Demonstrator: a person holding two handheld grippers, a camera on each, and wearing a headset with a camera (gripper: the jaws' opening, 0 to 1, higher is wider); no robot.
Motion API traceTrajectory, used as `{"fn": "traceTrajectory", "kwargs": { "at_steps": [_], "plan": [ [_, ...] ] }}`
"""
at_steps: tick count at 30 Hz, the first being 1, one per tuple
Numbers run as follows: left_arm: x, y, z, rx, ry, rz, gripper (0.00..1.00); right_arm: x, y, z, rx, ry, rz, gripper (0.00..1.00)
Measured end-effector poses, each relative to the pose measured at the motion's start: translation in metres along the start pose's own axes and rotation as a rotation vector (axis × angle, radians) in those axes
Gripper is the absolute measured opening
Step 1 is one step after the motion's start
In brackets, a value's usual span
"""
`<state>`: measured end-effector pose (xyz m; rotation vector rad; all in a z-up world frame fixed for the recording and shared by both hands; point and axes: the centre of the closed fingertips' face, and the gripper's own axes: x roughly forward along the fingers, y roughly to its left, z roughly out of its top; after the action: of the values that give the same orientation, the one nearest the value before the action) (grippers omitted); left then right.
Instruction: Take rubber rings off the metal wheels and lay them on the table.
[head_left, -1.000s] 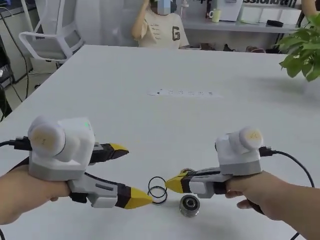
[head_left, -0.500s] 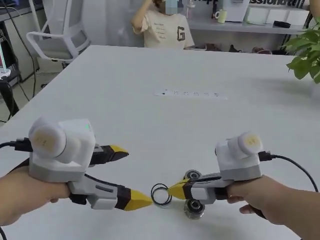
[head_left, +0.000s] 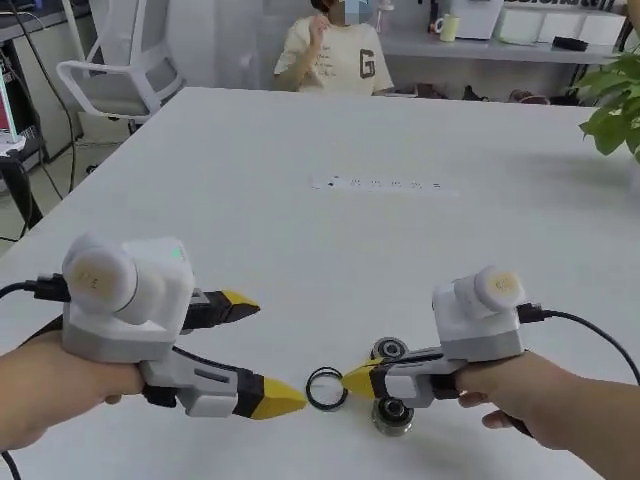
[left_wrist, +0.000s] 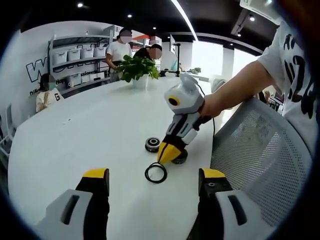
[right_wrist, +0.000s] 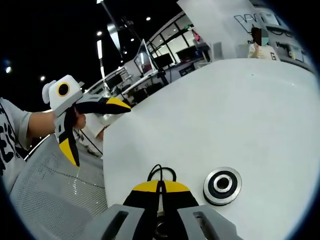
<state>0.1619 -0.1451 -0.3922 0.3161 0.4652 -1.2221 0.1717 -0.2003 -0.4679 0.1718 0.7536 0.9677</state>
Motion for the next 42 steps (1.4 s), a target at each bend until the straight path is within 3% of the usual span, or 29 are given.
{"fn": "traceTrajectory", "kwargs": {
  "at_steps": [7, 14, 25, 42],
  "plan": [
    [0.000, 0.001, -0.006, -0.009, 0.010, 0.000, 0.70, 0.000, -0.001, 0.000, 0.002, 0.001, -0.007, 0.00],
    [0.001, 0.002, -0.006, -0.012, 0.016, 0.000, 0.70, -0.007, -0.007, 0.007, 0.008, -0.035, -0.022, 0.04],
    [0.007, 0.007, 0.005, -0.002, 0.008, -0.009, 0.68, -0.025, -0.008, 0.028, -0.006, -0.112, -0.038, 0.08],
    [0.031, 0.006, 0.024, 0.011, -0.003, -0.039, 0.66, -0.059, -0.024, 0.041, -0.057, -0.182, -0.112, 0.14]
  ]
}}
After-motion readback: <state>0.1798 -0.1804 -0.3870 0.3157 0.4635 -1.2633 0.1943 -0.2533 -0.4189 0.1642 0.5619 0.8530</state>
